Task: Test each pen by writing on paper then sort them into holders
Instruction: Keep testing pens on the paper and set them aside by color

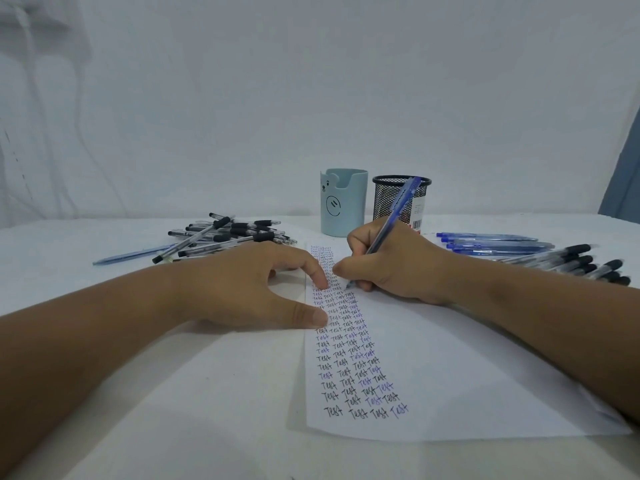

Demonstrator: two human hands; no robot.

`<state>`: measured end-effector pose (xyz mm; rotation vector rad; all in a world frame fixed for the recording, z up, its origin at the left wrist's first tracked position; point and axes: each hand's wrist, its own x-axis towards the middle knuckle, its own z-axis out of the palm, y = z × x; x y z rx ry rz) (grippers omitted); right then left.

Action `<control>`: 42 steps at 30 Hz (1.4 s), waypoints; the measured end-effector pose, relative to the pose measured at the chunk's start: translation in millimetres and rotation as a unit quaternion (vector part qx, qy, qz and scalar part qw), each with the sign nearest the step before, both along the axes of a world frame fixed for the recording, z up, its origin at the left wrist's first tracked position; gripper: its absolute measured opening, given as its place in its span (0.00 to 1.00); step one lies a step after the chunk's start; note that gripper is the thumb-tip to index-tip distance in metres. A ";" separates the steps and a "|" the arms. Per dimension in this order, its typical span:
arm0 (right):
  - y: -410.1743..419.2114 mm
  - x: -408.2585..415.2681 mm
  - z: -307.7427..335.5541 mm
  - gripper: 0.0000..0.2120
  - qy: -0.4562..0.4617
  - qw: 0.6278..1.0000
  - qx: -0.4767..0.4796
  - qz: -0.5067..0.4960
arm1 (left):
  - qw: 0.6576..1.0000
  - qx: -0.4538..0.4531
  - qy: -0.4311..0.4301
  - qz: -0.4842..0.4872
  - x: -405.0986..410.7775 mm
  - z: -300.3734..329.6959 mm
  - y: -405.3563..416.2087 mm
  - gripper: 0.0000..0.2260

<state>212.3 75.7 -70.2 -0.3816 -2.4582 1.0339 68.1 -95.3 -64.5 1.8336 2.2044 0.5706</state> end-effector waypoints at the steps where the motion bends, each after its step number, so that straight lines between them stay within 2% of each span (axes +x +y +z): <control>1: 0.6 -0.3 -0.2 0.18 0.002 1.000 -0.004 0.001 | 1.000 -0.001 0.000 0.002 0.4 0.5 0.0 0.24; 7: 0.4 0.3 0.4 0.18 -0.002 1.000 0.012 0.009 | 1.000 -0.011 0.004 0.005 0.2 0.8 -1.1 0.27; 13: 4.7 -0.8 -0.7 0.18 0.002 1.000 0.019 0.004 | 1.000 -0.015 -0.001 0.003 2.9 2.0 -1.8 0.25; 17: 3.9 -0.5 -0.6 0.19 -0.007 1.000 0.019 0.006 | 1.000 -0.020 0.010 0.004 0.4 1.1 -1.2 0.28; 37: 7.2 -1.5 -2.8 0.18 0.016 1.000 0.027 -0.003 | 1.000 -0.022 0.014 -0.002 -1.4 0.7 -1.5 0.28; 39: 5.8 -1.0 -3.1 0.21 0.032 0.999 -0.015 -0.004 | 1.000 -0.024 0.007 0.000 0.3 1.3 -2.3 0.26; 42: 9.5 -1.7 3.2 0.25 0.102 0.984 -0.144 -0.006 | 1.000 -0.025 0.004 0.006 1.3 1.6 -3.1 0.26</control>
